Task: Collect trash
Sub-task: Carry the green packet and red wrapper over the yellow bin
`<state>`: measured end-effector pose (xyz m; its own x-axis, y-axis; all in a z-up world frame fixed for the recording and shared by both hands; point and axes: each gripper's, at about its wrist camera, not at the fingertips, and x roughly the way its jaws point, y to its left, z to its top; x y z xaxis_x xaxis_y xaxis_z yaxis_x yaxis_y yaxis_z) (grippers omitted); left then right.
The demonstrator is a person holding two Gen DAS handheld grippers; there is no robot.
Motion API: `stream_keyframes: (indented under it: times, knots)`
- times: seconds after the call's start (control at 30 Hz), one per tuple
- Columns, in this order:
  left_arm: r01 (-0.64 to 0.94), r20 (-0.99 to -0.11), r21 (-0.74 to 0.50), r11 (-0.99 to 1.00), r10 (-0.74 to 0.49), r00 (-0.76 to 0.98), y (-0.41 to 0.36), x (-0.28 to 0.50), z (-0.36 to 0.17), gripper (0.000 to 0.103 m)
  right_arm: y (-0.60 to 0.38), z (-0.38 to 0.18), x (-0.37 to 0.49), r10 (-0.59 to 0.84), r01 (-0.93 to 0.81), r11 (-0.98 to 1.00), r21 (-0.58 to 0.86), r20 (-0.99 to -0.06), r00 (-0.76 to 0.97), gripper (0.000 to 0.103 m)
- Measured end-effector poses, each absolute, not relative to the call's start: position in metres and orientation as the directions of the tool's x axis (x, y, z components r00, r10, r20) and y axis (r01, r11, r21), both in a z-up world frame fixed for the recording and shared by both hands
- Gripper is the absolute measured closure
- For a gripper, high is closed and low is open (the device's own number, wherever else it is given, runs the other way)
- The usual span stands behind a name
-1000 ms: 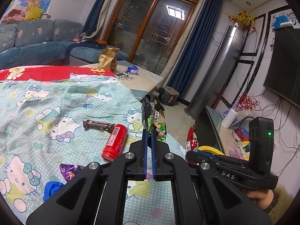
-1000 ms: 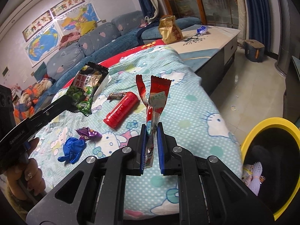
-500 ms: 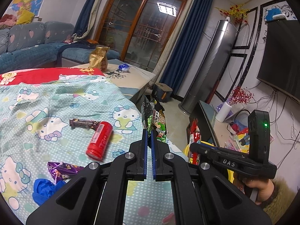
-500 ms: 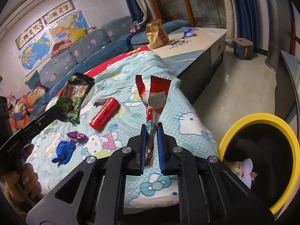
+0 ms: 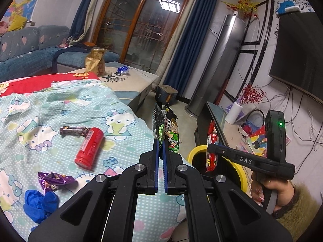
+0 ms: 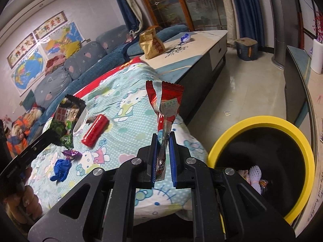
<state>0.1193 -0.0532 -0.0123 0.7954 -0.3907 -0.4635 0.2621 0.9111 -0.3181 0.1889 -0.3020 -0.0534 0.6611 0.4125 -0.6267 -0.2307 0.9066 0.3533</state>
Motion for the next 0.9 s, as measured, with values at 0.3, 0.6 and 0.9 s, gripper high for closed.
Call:
stream_keyframes:
  times: [0.3, 0.6, 0.9]
  knots:
    - [0.305, -0.478, -0.304, 0.903, -0.421, 0.771, -0.076, 0.120, -0.015, 0.099, -0.326, -0.059, 0.187, 0.380, -0.173, 0.914, 0.367, -0.627, 0.680, 0.096]
    - [0.361, -0.495, -0.276, 0.891, -0.454, 0.741, -0.107, 0.117, -0.022, 0.099, -0.350, -0.065, 0.186, 0.337, -0.119, 0.925, 0.362, -0.634, 0.696, 0.096]
    - [0.417, -0.514, -0.254, 0.873, -0.487, 0.706, -0.138, 0.113, -0.031, 0.099, -0.372, -0.069, 0.186, 0.304, -0.066, 0.927, 0.369, -0.638, 0.708, 0.096]
